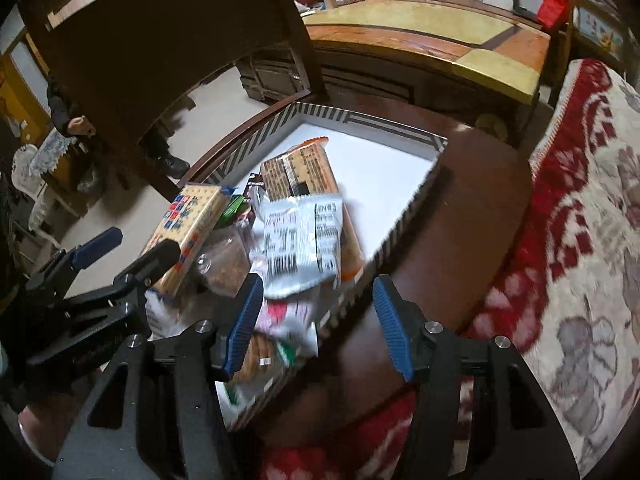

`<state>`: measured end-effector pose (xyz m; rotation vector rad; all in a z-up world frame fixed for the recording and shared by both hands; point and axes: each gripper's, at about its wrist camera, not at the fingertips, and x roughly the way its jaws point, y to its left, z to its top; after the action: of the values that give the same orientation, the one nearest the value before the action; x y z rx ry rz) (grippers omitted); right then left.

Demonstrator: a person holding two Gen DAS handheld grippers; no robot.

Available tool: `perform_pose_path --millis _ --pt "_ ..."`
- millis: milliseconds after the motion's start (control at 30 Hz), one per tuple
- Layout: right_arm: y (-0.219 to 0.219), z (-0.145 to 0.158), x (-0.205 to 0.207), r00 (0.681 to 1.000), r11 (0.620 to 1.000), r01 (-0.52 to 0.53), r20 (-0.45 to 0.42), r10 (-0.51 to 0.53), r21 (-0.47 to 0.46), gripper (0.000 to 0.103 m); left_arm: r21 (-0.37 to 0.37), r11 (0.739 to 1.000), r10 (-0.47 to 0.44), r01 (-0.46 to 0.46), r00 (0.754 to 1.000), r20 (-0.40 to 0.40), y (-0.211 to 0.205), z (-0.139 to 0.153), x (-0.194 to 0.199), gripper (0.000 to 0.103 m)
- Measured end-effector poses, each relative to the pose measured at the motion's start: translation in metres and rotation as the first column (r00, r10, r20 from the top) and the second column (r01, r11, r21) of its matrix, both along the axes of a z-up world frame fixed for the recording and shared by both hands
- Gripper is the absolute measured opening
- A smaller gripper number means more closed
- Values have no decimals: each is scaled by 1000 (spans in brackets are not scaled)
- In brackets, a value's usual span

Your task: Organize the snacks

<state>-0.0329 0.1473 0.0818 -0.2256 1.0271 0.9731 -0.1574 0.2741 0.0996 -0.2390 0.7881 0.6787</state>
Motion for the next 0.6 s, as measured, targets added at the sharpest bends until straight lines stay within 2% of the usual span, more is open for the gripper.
perform_pose_path --millis 100,333,600 --pt "-21 4 -11 999 1000 24 39 -25 15 57 27 1000 -12 11 1000 18 -13 5 -5 100" --pt "-60 14 -36 990 998 52 130 -55 26 57 100 994 -50 47 998 28 -46 15 -10 100" --pt "-87 18 -50 988 996 68 133 -74 50 57 69 995 -78 73 994 75 -63 26 -26 100"
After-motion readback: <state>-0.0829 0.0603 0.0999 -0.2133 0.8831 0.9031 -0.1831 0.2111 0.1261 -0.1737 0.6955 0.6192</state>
